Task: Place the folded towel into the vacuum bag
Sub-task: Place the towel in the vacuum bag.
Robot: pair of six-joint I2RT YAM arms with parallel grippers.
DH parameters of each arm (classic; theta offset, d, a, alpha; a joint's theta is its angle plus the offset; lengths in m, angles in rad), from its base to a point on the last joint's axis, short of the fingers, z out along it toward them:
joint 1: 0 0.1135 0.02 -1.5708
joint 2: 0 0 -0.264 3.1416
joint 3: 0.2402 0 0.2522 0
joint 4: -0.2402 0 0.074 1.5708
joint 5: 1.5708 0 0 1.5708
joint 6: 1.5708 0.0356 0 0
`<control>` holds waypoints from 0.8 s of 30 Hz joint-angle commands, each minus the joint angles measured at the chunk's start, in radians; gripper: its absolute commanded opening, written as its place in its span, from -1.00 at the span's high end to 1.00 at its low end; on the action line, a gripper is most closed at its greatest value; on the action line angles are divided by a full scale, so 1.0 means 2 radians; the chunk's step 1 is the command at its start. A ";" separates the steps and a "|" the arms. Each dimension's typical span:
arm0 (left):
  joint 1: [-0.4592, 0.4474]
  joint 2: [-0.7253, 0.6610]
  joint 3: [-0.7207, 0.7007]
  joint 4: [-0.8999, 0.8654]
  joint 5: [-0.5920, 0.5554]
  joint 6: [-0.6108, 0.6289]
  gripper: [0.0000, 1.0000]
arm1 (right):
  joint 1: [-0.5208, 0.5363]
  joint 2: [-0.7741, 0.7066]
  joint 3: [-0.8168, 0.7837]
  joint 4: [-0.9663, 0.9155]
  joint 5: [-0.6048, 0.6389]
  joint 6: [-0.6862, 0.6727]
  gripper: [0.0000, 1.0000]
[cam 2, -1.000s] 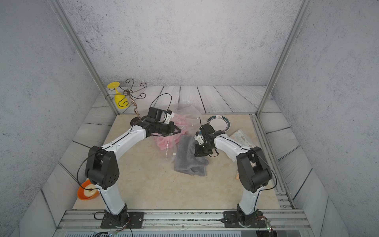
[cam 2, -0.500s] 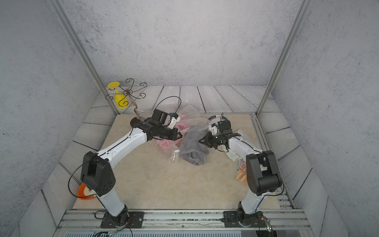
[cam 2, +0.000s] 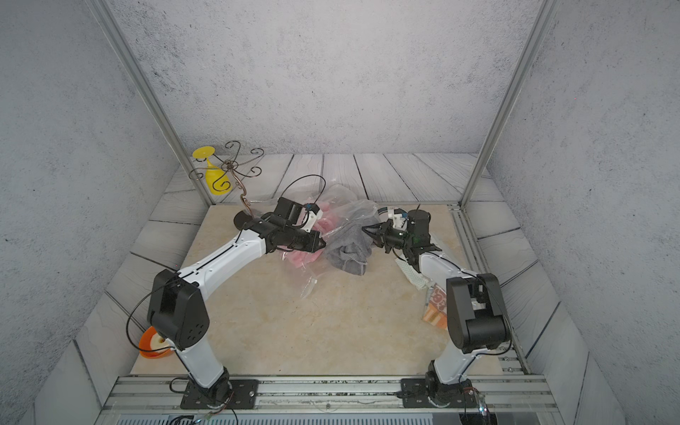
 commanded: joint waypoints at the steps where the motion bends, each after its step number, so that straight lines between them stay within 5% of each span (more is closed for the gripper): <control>1: -0.005 0.002 0.003 -0.009 0.067 0.005 1.00 | 0.001 -0.036 0.015 -0.032 0.059 -0.053 1.00; 7: -0.037 0.031 0.058 -0.022 0.109 0.027 1.00 | 0.029 0.007 0.008 -0.018 0.088 -0.060 1.00; 16: -0.037 0.016 0.050 0.063 0.272 -0.006 1.00 | 0.061 0.053 0.018 -0.012 0.120 -0.068 1.00; 20: -0.029 -0.007 0.024 0.071 0.294 0.012 1.00 | 0.062 0.056 0.035 -0.090 0.160 -0.118 1.00; 24: -0.010 -0.031 -0.028 0.187 0.360 -0.058 1.00 | 0.064 0.053 0.059 -0.186 0.216 -0.171 0.97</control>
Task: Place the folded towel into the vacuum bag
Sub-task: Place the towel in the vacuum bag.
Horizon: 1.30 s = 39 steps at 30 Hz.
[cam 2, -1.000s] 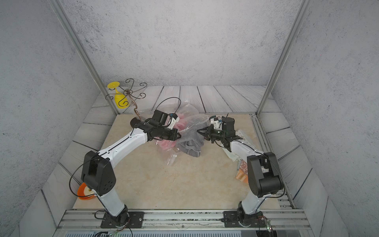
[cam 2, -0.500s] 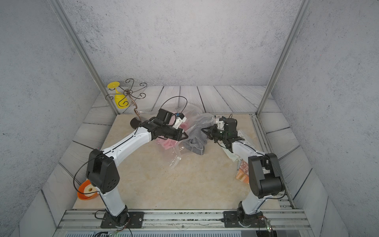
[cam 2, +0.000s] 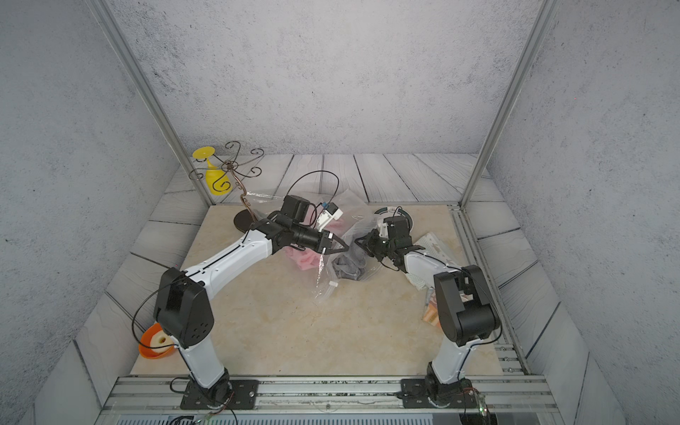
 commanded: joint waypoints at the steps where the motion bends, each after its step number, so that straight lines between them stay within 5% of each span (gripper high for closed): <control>1: 0.013 -0.041 -0.042 0.140 0.111 -0.076 1.00 | 0.004 0.009 0.033 -0.086 0.072 -0.069 0.96; 5: 0.019 -0.033 -0.065 0.195 0.072 -0.124 1.00 | 0.032 0.007 0.071 -0.170 0.106 -0.130 0.79; 11: 0.018 0.001 -0.022 0.047 -0.142 -0.082 1.00 | 0.044 -0.034 0.092 -0.203 0.076 -0.173 -0.32; 14: 0.018 0.012 -0.009 0.006 -0.205 -0.078 1.00 | 0.043 -0.066 0.098 -0.249 0.105 -0.198 -0.52; 25: 0.019 0.028 0.003 -0.018 -0.233 -0.090 1.00 | 0.008 -0.132 0.036 -0.328 0.208 -0.197 -0.53; 39: 0.027 0.012 0.011 -0.009 -0.185 -0.099 1.00 | -0.030 -0.094 -0.024 -0.272 0.165 -0.175 -0.25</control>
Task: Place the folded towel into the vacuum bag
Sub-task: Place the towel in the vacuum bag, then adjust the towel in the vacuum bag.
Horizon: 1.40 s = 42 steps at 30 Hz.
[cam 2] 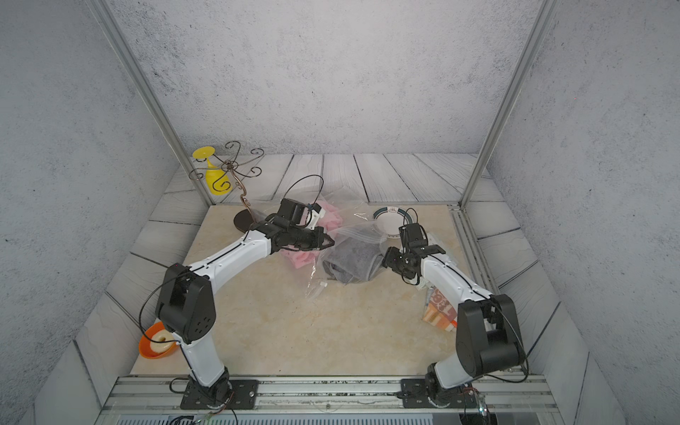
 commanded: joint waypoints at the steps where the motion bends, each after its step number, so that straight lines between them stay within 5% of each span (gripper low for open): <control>1: 0.004 -0.013 0.018 0.005 0.011 0.001 1.00 | 0.000 0.022 -0.002 0.033 -0.043 -0.002 -0.22; 9: -0.007 -0.012 0.025 0.032 0.075 0.003 1.00 | 0.013 0.102 0.014 0.147 -0.181 0.015 -0.09; 19: -0.046 -0.016 0.041 0.038 0.174 0.061 1.00 | 0.040 0.222 0.053 0.407 -0.267 0.225 -0.07; 25: -0.044 -0.015 0.031 0.037 0.170 0.062 1.00 | 0.065 0.237 0.118 0.459 -0.310 0.247 -0.14; 29: -0.037 -0.011 0.030 0.000 0.074 0.065 1.00 | 0.064 0.196 0.106 0.370 -0.285 0.190 -0.29; 32: -0.023 0.004 0.030 -0.025 0.013 0.044 1.00 | 0.064 0.158 0.120 0.189 -0.227 0.086 -0.40; 37: -0.015 0.033 0.029 -0.042 -0.026 0.021 1.00 | 0.063 0.118 0.159 -0.042 -0.120 -0.029 -0.56; 42: -0.015 0.052 0.035 -0.049 -0.036 0.015 1.00 | 0.059 0.092 0.167 -0.131 -0.068 -0.066 -0.61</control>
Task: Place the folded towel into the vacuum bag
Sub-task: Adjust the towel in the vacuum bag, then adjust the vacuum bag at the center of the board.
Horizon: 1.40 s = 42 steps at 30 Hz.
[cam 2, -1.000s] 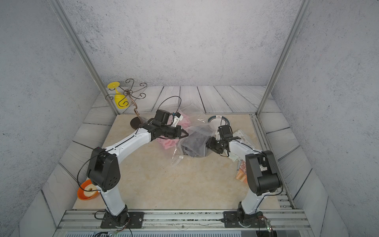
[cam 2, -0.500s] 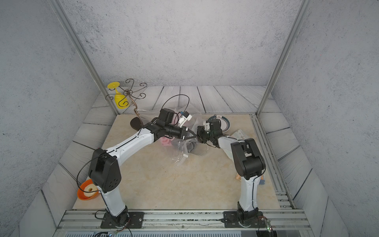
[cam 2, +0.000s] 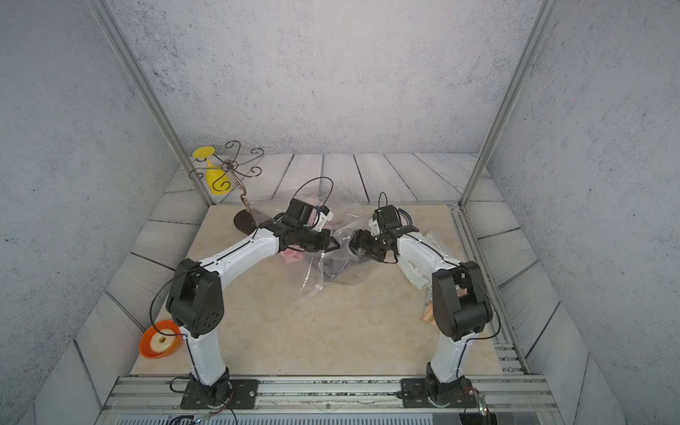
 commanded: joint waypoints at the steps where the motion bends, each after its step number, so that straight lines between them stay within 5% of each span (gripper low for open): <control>1: 0.003 0.010 0.005 -0.019 -0.028 -0.008 1.00 | -0.003 -0.038 -0.006 -0.110 0.060 -0.055 -0.60; 8: 0.003 0.008 0.005 -0.021 -0.032 -0.007 1.00 | -0.024 -0.082 -0.079 -0.065 0.099 -0.025 -0.51; 15: 0.003 -0.004 0.002 -0.020 -0.027 0.000 1.00 | -0.045 -0.033 -0.088 0.004 0.110 0.003 -0.30; 27: 0.005 -0.042 -0.012 -0.010 -0.001 0.011 1.00 | -0.053 0.073 -0.019 0.048 0.153 -0.011 0.17; 42: 0.034 -0.054 -0.033 0.025 0.026 -0.023 1.00 | -0.056 0.058 -0.055 0.118 0.126 -0.029 0.88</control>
